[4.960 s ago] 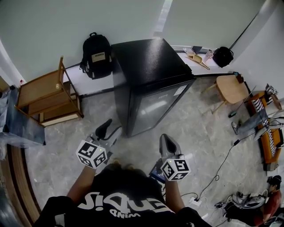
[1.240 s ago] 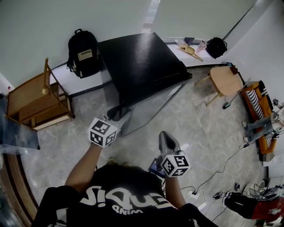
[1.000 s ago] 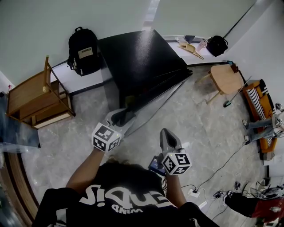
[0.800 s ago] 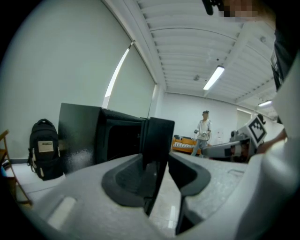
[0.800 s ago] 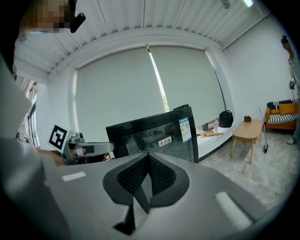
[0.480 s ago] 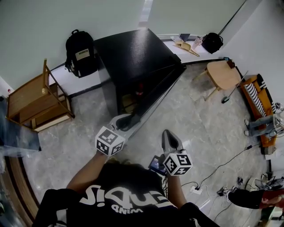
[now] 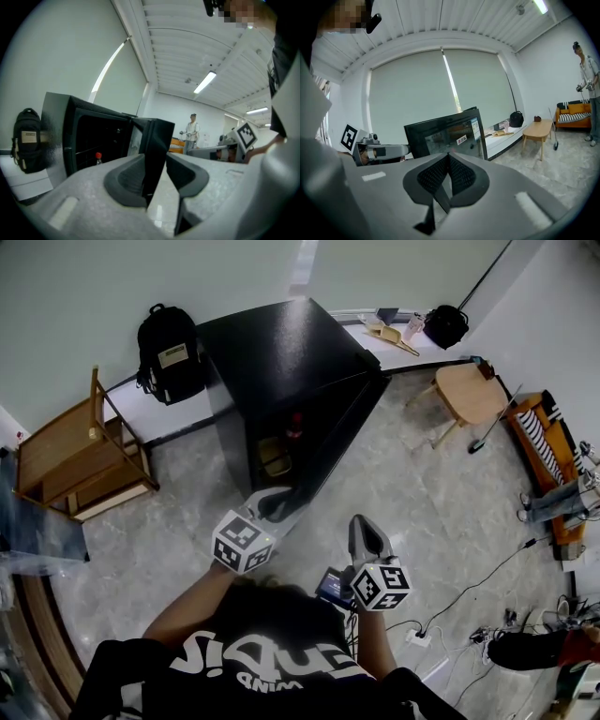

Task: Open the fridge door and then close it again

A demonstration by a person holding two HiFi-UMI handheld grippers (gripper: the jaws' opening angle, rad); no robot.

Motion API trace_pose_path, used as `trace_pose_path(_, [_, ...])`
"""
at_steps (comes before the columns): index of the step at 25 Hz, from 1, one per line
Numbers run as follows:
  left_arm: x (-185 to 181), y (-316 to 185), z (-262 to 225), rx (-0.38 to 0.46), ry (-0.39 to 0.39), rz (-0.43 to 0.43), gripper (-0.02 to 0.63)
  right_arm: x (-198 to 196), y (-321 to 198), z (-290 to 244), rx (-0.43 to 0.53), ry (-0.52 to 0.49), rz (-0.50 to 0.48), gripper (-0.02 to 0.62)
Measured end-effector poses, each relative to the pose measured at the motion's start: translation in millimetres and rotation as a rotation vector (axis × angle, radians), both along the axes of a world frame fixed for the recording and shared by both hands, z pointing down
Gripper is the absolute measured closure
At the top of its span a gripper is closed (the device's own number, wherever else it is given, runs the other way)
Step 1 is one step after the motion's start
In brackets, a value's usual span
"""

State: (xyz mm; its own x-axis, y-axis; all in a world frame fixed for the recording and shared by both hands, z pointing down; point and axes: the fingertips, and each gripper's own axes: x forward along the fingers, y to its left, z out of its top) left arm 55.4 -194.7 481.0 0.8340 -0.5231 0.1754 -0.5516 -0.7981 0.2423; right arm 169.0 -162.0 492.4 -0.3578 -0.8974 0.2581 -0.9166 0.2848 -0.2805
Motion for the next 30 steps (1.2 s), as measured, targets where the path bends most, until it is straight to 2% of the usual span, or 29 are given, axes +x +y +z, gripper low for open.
trace_pose_path(13, [21.3,14.9,0.9,-0.002,0.002,0.080,0.523,6.9,8.2,-0.8,-0.004,0.004,0.043,0.598])
trace_pose_path(30, [20.4,13.7,1.0,0.001,0.007,0.088,0.528,4.9,8.0,-1.8,-0.006,0.006,0.065,0.597])
